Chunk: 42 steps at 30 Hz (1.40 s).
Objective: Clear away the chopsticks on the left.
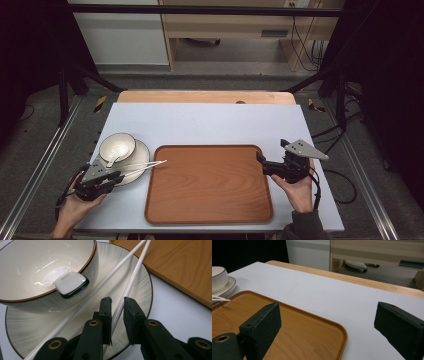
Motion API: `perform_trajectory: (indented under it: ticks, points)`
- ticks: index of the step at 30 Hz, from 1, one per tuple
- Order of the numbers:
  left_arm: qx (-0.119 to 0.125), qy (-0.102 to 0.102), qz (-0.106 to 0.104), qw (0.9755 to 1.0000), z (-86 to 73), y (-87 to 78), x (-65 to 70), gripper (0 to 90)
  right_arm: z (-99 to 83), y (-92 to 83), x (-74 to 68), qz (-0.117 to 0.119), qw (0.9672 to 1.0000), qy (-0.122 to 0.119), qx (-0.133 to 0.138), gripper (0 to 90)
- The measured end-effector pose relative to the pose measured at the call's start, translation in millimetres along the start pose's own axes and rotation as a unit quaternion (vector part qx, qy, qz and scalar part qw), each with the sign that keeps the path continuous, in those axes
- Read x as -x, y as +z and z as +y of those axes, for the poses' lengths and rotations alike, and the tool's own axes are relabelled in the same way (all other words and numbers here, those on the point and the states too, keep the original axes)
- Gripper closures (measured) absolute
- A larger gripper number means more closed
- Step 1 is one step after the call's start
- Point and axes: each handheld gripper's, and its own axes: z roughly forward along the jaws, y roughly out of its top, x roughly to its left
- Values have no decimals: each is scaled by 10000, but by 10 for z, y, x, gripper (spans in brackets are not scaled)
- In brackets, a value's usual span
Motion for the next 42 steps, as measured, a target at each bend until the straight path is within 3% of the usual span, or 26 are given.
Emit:
perform_trajectory:
  ticks: [14,20,30,42]
  points:
    - [-10,-194,-33,9998,13,3,38,829,1,-2,-1,7,10000,-11,-1,74]
    - [-17,-367,-4,9993,38,25,67,834,1,-2,-2,14,10000,-16,3,74]
    - [-144,-454,23,9989,72,113,92,772,0,3,-4,15,10000,-28,-1,74]
    - [-76,-587,41,9982,73,106,90,840,-2,9,-8,16,10000,-11,-9,72]
